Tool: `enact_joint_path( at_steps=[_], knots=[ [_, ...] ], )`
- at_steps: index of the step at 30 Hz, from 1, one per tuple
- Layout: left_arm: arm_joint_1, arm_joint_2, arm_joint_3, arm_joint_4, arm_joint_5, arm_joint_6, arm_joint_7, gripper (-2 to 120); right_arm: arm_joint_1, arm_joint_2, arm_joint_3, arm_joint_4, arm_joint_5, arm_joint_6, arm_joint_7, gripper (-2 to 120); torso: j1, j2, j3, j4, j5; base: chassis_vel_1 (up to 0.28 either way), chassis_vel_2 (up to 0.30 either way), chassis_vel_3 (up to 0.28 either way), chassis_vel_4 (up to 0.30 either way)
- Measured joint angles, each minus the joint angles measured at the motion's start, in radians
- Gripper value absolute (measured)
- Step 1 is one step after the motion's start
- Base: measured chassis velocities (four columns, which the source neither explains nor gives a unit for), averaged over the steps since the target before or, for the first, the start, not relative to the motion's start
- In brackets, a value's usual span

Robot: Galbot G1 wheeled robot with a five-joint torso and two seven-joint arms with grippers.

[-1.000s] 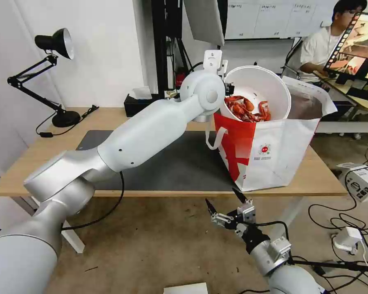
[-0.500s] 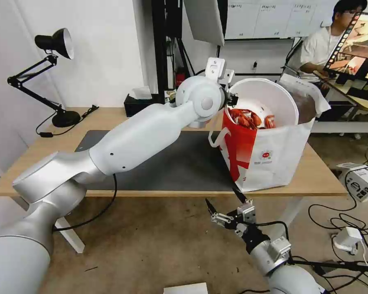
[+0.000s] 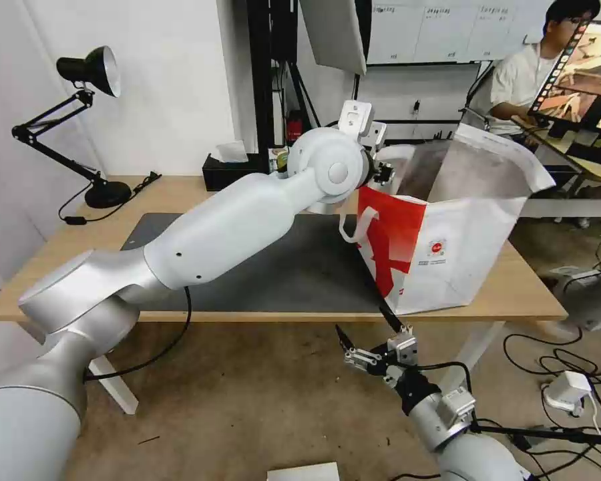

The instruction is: Pick up the trash from the table and place it into the takeout bag.

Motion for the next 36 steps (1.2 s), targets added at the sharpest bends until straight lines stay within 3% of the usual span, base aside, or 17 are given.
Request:
enact_joint_path(
  at_steps=[9, 12, 13, 16, 20, 23, 33, 35, 36],
  knots=[
    [0.054, 0.098, -0.048, -0.073, 0.017, -0.065, 0.011, 97, 0.0, 0.0, 0.0, 0.0, 0.0, 0.0, 0.0, 100, 0.0, 0.0, 0.0, 0.0001, -0.0001, 0.0, 0.0, 0.0, 0.0],
    [0.109, 0.158, -0.091, -0.107, 0.073, -0.113, 0.103, 100, 0.0, 0.0, 0.0, 0.0, 0.0, 0.0, 0.0, 100, 0.0, 0.0, 0.0, 0.0, -0.0002, 0.0, 0.0, 0.0, 0.0],
    [0.109, 0.158, -0.091, -0.107, 0.073, -0.113, 0.103, 100, 0.0, 0.0, 0.0, 0.0, 0.0, 0.0, 0.0, 100, 0.0, 0.0, 0.0, 0.0, -0.0002, 0.0, 0.0, 0.0, 0.0],
    [0.178, 0.229, -0.146, -0.157, 0.066, -0.157, 0.2, 100, 0.0, 0.0, 0.0, 0.0, 0.0, 0.0, 0.0, 100, 0.0, 0.0, 0.0, 0.0001, -0.0002, 0.0, 0.0, 0.0, 0.0],
    [0.217, 0.265, -0.175, -0.182, 0.065, -0.16, 0.237, 100, 0.0, 0.0, 0.0, 0.0, 0.0, 0.0, 0.0, 100, 0.0, 0.0, 0.0, 0.0001, -0.0003, 0.0, 0.0, 0.0, 0.0],
    [0.32, 0.332, -0.248, -0.219, 0.108, -0.161, 0.304, 100, 0.0, 0.0, 0.0, 0.0, 0.0, 0.0, 0.0, 100, 0.0, 0.0, 0.0, 0.0, -0.0003, 0.0, 0.0, 0.0, 0.0],
    [0.528, 0.412, -0.424, -0.286, 0.193, -0.161, 0.379, 100, 0.0, 0.0, 0.0, 0.0, 0.0, 0.0, 0.0, 100, 0.0, 0.0, 0.0, 0.0, 0.0001, 0.0, 0.0, 0.0, 0.0],
    [0.6, 0.423, -0.485, -0.305, 0.216, -0.161, 0.395, 100, 0.0, 0.0, 0.0, 0.0, 0.0, 0.0, 0.0, 100, 0.0, 0.0, 0.0, -0.0001, -0.0003, 0.0, 0.0, 0.0, 0.0],
    [0.702, 0.445, -0.569, -0.334, 0.258, -0.163, 0.415, 100, 0.0, 0.0, 0.0, 0.0, 0.0, 0.0, 0.0, 100, 0.0, 0.0, 0.0, -0.0001, 0.0, 0.0, 0.0, 0.0, 0.0]
  ],
)
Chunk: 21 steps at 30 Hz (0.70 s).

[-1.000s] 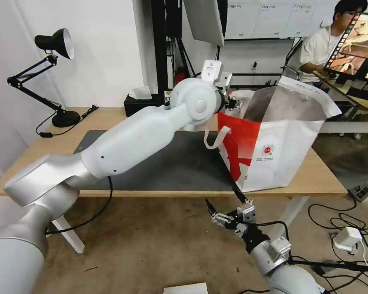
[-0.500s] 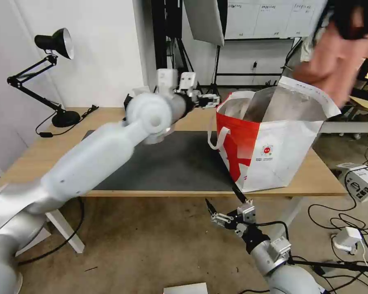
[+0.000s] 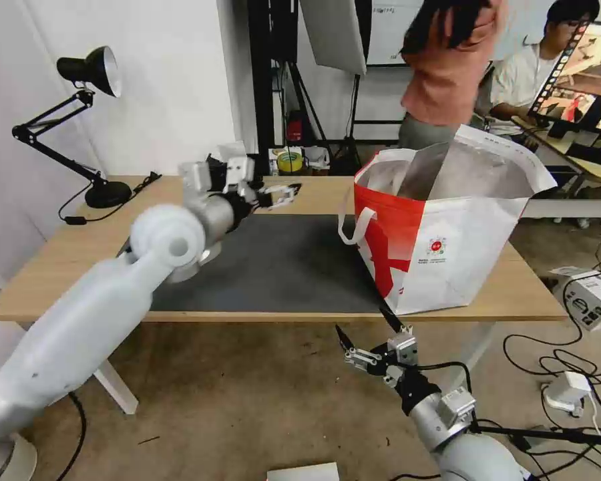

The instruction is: Pick up the trash from the table and place it into the takeout bag.

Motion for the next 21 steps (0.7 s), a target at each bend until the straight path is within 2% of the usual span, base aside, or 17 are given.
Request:
enact_joint_path(
  at_steps=[1, 2, 4, 5, 7, 9, 12, 13, 16, 17, 19, 21],
  knots=[
    [0.0, 0.0, 0.0, 0.0, 0.0, 0.0, 0.0, 100, 0.0, 0.0, 0.0, 0.0, 0.0, 0.0, 0.0, 100, 0.0, 0.0, 0.0, 0.0, 0.0, 0.0, 0.0, 0.0, 0.0],
    [0.112, 0.037, -0.078, -0.026, 0.081, -0.019, 0.054, 100, 0.0, 0.0, 0.0, 0.0, 0.0, 0.0, 0.0, 100, 0.0, 0.0, 0.0, 0.0004, -0.0002, 0.0, 0.0, 0.0, 0.0],
    [0.218, 0.075, -0.146, -0.044, 0.167, -0.064, 0.125, 100, 0.0, 0.0, 0.0, 0.0, 0.0, 0.0, 0.0, 100, 0.0, 0.0, 0.0, 0.0002, 0.0001, 0.0, 0.0, 0.0, 0.0],
    [0.218, 0.075, -0.146, -0.044, 0.167, -0.064, 0.125, 100, 0.0, 0.0, 0.0, 0.0, 0.0, 0.0, 0.0, 100, 0.0, 0.0, 0.0, 0.0002, 0.0001, 0.0, 0.0, 0.0, 0.0],
    [0.314, 0.082, -0.218, -0.054, 0.211, -0.087, 0.166, 100, 0.0, 0.0, 0.0, 0.0, 0.0, 0.0, 0.0, 100, 0.0, 0.0, 0.0, 0.0003, -0.0002, 0.0, 0.0, 0.0, 0.0],
    [0.35, 0.082, -0.25, -0.057, 0.23, -0.097, 0.18, 100, 0.0, 0.0, 0.0, 0.0, 0.0, 0.0, 0.0, 100, 0.0, 0.0, 0.0, 0.0002, -0.0002, 0.0, 0.0, 0.0, 0.0],
    [0.475, 0.077, -0.358, -0.07, 0.308, -0.141, 0.243, 100, 0.0, 0.0, 0.0, 0.0, 0.0, 0.0, 0.0, 100, 0.0, 0.0, 0.0, 0.0002, -0.0002, 0.0, 0.0, 0.0, 0.0],
    [0.475, 0.077, -0.358, -0.07, 0.308, -0.141, 0.243, 100, 0.0, 0.0, 0.0, 0.0, 0.0, 0.0, 0.0, 100, 0.0, 0.0, 0.0, 0.0002, -0.0002, 0.0, 0.0, 0.0, 0.0],
    [0.601, 0.058, -0.471, -0.076, 0.403, -0.193, 0.288, 100, 0.0, 0.0, 0.0, 0.0, 0.0, 0.0, 0.0, 100, 0.0, 0.0, 0.0, 0.0, -0.0001, 0.0, 0.0, 0.0, 0.0],
    [0.601, 0.058, -0.471, -0.076, 0.403, -0.193, 0.288, 100, 0.0, 0.0, 0.0, 0.0, 0.0, 0.0, 0.0, 100, 0.0, 0.0, 0.0, 0.0, -0.0001, 0.0, 0.0, 0.0, 0.0],
    [0.683, 0.041, -0.539, -0.079, 0.443, -0.226, 0.316, 100, 0.0, 0.0, 0.0, 0.0, 0.0, 0.0, 0.0, 100, 0.0, 0.0, 0.0, 0.0005, 0.0001, 0.0, 0.0, 0.0, 0.0],
    [0.713, 0.03, -0.561, -0.082, 0.45, -0.235, 0.32, 100, 0.0, 0.0, 0.0, 0.0, 0.0, 0.0, 0.0, 100, 0.0, 0.0, 0.0, 0.0006, 0.0, 0.0, 0.0, 0.0, 0.0]
  ],
)
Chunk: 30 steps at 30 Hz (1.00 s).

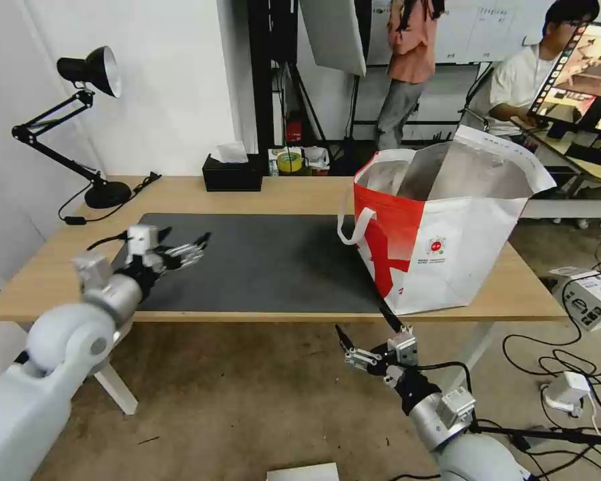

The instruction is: Pick up the trash from the table and place it into the takeout bag.

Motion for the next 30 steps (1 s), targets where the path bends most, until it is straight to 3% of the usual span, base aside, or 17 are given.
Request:
enact_joint_path(
  at_steps=[3, 6, 11, 18, 30],
  knots=[
    [0.032, -0.025, -0.023, -0.001, 0.019, -0.023, -0.014, 100, 0.0, 0.0, 0.0, 0.0, 0.0, 0.0, 0.0, 100, 0.0, 0.0, 0.0, -0.0003, 0.0001, 0.0, 0.0, 0.0, 0.0],
    [0.059, -0.077, -0.035, -0.001, 0.032, -0.071, -0.068, 100, 0.0, 0.0, 0.0, 0.0, 0.0, 0.0, 0.0, 100, 0.0, 0.0, 0.0, -0.0007, 0.0001, 0.0, 0.0, 0.0, 0.0],
    [0.131, -0.133, -0.055, -0.01, 0.095, -0.14, -0.089, 100, 0.0, 0.0, 0.0, 0.0, 0.0, 0.0, 0.0, 100, 0.0, 0.0, 0.0, -0.0006, 0.0002, 0.0, 0.0, 0.0, 0.0],
    [0.219, -0.191, -0.076, -0.008, 0.181, -0.201, -0.094, 100, 0.0, 0.0, 0.0, 0.0, 0.0, 0.0, 0.0, 100, 0.0, 0.0, 0.0, -0.0005, 0.0002, 0.0, 0.0, 0.0, 0.0],
    [0.293, -0.232, -0.109, 0.008, 0.212, -0.238, -0.106, 100, 0.0, 0.0, 0.0, 0.0, 0.0, 0.0, 0.0, 100, 0.0, 0.0, 0.0, -0.0005, 0.0002, 0.0, 0.0, 0.0, 0.0]
  ],
)
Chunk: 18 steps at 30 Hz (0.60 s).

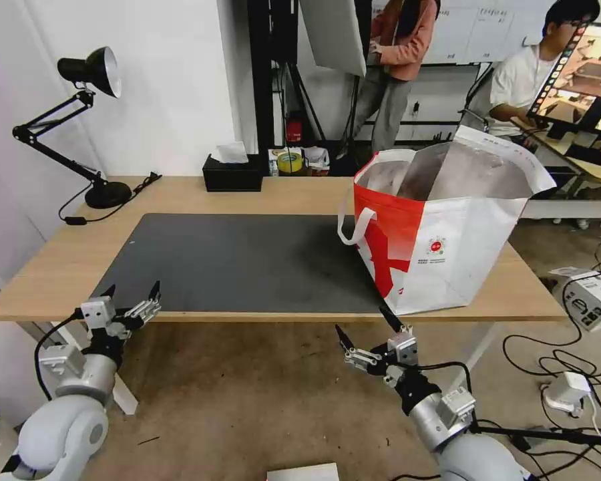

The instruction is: Pick up the trash from the table and place it into the takeout bag.

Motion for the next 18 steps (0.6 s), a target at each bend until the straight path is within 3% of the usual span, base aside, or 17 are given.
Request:
enact_joint_path(
  at_steps=[18],
  knots=[
    [0.05, -0.027, 0.008, 0.0, 0.02, 0.0, 0.032, 100, 0.0, 0.0, 0.0, 0.0, 0.0, 0.0, 0.0, 100, 0.0, 0.0, 0.0, 0.0, -0.0001, 0.0, 0.0, 0.0, 0.0]
  ],
)
